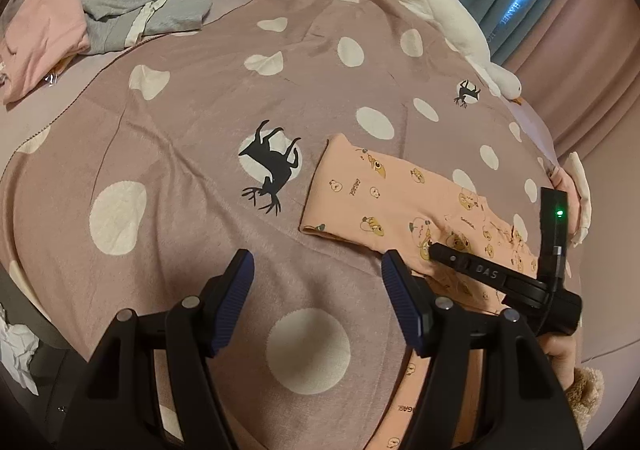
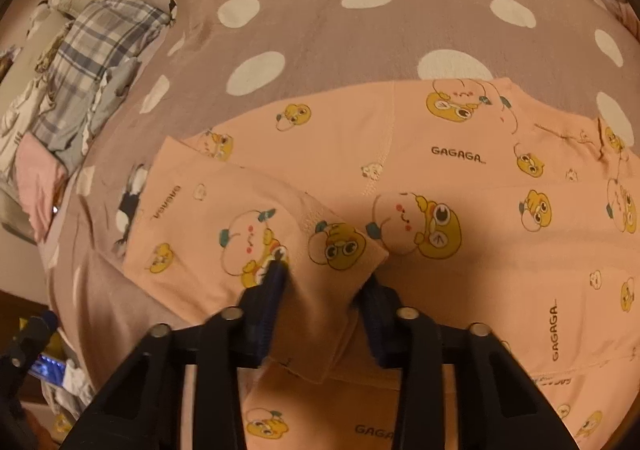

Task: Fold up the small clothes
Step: 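Grasp the onesie's side edge with the right tool, then lift the side with the right tool and fold it over the body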

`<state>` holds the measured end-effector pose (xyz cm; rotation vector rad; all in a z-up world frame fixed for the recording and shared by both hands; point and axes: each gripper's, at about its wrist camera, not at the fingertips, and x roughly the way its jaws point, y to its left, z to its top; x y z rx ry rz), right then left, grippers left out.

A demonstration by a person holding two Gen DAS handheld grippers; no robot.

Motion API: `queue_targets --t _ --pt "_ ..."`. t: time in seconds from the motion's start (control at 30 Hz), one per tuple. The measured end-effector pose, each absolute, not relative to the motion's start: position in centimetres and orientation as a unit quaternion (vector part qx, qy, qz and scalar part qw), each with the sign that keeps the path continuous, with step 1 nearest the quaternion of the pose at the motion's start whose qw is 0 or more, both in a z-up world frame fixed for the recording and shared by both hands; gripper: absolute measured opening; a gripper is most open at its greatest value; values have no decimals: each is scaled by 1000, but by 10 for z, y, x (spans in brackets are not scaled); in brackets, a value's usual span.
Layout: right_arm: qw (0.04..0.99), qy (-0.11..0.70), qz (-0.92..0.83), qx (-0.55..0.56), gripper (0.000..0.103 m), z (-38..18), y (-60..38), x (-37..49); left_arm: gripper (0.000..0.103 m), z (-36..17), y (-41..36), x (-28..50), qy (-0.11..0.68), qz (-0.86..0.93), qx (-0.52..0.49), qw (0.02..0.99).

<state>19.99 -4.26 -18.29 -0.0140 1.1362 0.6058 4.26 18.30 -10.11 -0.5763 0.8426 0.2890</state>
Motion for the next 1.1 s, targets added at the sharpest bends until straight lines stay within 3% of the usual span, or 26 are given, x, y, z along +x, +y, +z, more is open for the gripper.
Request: queue_targets --t 0.03,0.1,0.77,1.1 --pt "799 530 284 -6 13 -183 -44 200 67 -101 183 43 402 138 -275 863" --pt "807 519 281 -19 8 -176 -48 197 67 -102 182 43 404 136 -276 862" --pt "870 373 321 -8 7 -40 -68 194 72 -104 177 50 410 123 -285 858" --pt "897 328 297 17 7 -6 -107 194 72 -105 162 62 420 108 -279 857"
